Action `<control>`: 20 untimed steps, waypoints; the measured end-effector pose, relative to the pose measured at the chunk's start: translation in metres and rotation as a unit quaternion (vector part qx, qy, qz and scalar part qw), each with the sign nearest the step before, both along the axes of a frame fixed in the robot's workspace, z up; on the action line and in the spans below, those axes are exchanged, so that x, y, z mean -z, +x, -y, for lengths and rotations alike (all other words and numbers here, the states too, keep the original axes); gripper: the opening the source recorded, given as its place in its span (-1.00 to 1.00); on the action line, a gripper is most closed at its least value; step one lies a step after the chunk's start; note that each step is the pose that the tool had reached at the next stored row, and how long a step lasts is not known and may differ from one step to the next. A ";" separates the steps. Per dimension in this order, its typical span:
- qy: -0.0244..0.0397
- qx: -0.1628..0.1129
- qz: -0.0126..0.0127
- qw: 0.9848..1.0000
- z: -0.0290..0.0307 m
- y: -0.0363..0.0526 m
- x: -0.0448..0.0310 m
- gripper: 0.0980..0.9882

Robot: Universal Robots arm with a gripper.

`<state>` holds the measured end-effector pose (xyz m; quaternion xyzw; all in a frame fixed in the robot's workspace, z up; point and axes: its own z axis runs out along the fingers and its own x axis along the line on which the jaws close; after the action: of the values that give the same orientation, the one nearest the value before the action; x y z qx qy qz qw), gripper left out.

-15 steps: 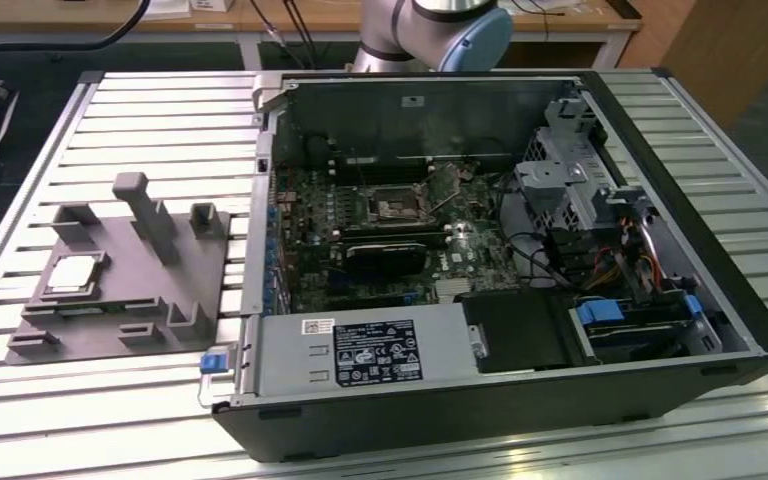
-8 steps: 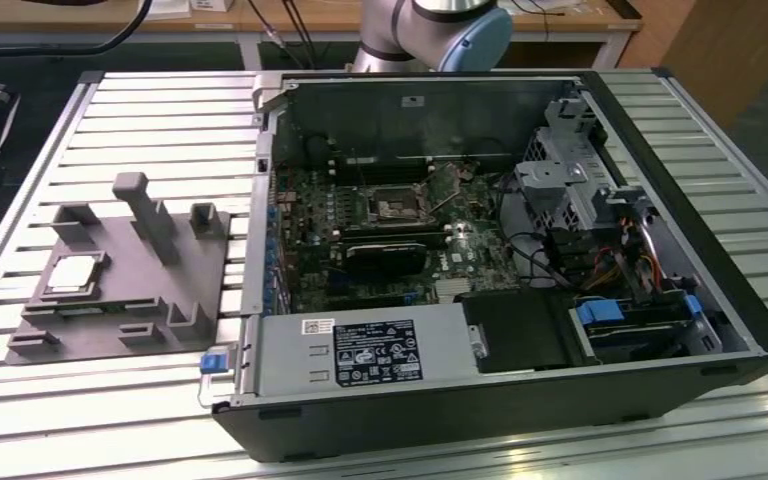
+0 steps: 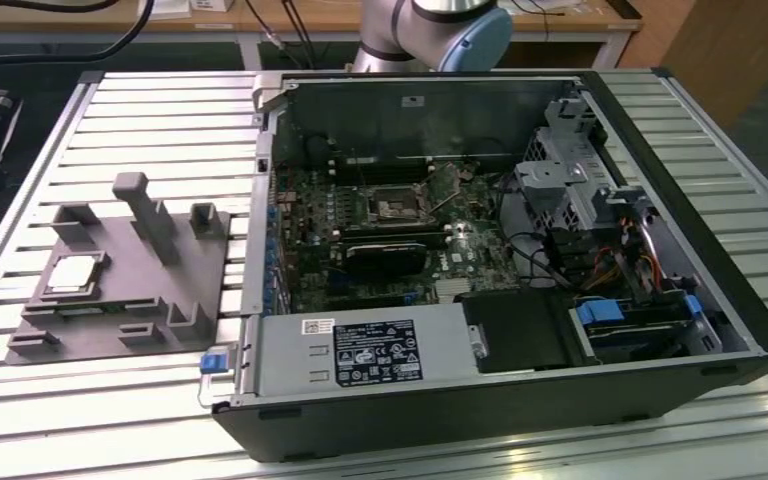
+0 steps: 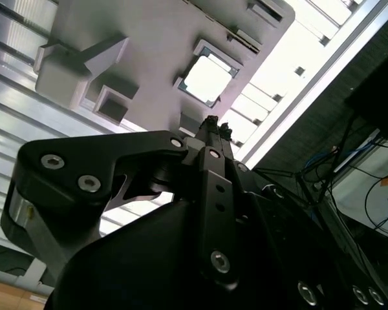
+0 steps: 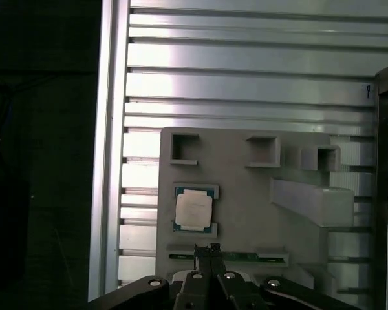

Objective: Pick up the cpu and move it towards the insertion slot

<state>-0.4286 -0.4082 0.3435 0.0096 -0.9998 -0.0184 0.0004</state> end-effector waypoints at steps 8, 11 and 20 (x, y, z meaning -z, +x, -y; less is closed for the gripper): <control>-0.001 0.000 0.000 1.000 0.0002 -0.0020 0.0071 -0.70; -0.001 0.000 0.000 1.000 0.0004 -0.0037 0.0100 -0.43; -0.001 0.000 0.000 1.000 0.0010 -0.0098 0.0209 0.11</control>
<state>-0.4383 -0.4093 0.3226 0.0096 -0.9998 -0.0172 0.0005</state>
